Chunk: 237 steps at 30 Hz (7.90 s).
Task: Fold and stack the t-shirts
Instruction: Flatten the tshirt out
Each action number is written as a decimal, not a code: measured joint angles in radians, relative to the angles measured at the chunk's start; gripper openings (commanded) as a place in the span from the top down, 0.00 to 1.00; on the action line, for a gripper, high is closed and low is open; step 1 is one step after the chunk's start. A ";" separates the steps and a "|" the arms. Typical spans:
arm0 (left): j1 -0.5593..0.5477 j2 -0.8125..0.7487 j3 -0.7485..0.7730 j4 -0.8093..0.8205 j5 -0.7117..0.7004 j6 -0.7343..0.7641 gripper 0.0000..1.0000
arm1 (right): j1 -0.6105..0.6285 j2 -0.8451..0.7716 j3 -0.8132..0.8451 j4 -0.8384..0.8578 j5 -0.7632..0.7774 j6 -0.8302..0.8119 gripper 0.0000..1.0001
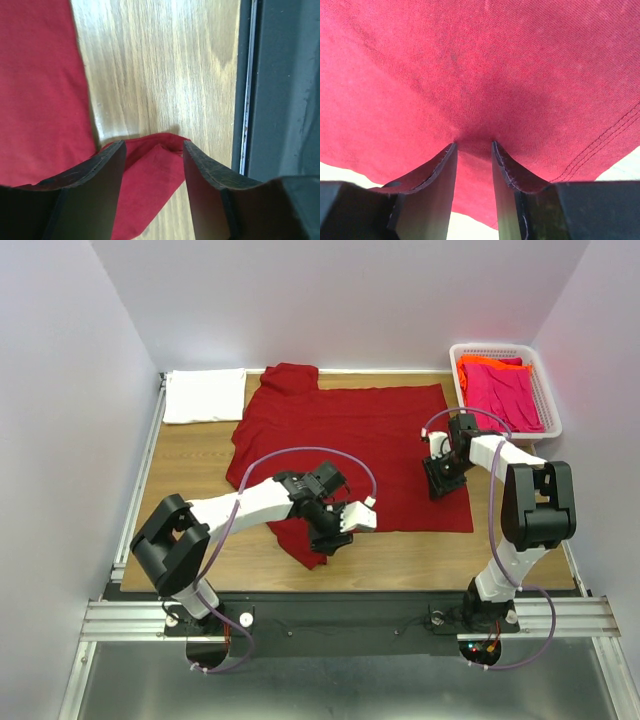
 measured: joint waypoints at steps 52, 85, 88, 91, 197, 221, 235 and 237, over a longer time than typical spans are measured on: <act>0.031 -0.493 -0.096 -0.547 -0.362 0.093 0.38 | -0.002 -0.010 -0.002 0.006 0.097 -0.058 0.41; 0.755 0.320 0.357 -0.116 -0.139 -0.015 0.56 | 0.899 0.017 0.161 -0.010 -0.187 0.077 0.60; 0.756 0.320 0.354 -0.100 -0.137 -0.022 0.56 | 0.963 0.058 0.196 0.007 -0.179 0.085 0.60; 0.756 0.320 0.328 -0.082 -0.140 -0.023 0.56 | 0.994 0.099 0.230 0.030 -0.172 0.090 0.61; 0.789 0.326 0.711 -0.071 -0.072 -0.021 0.41 | -0.072 0.399 0.848 -0.096 -0.042 -0.082 0.51; 0.773 0.671 0.911 0.171 -0.114 -0.323 0.41 | -0.033 0.683 0.980 0.209 0.330 0.185 0.44; 0.753 0.727 0.896 0.186 -0.167 -0.326 0.42 | -0.020 0.682 0.965 0.242 0.383 0.228 0.43; 0.753 0.696 0.829 0.183 -0.172 -0.313 0.43 | -0.020 0.681 0.960 0.249 0.382 0.228 0.43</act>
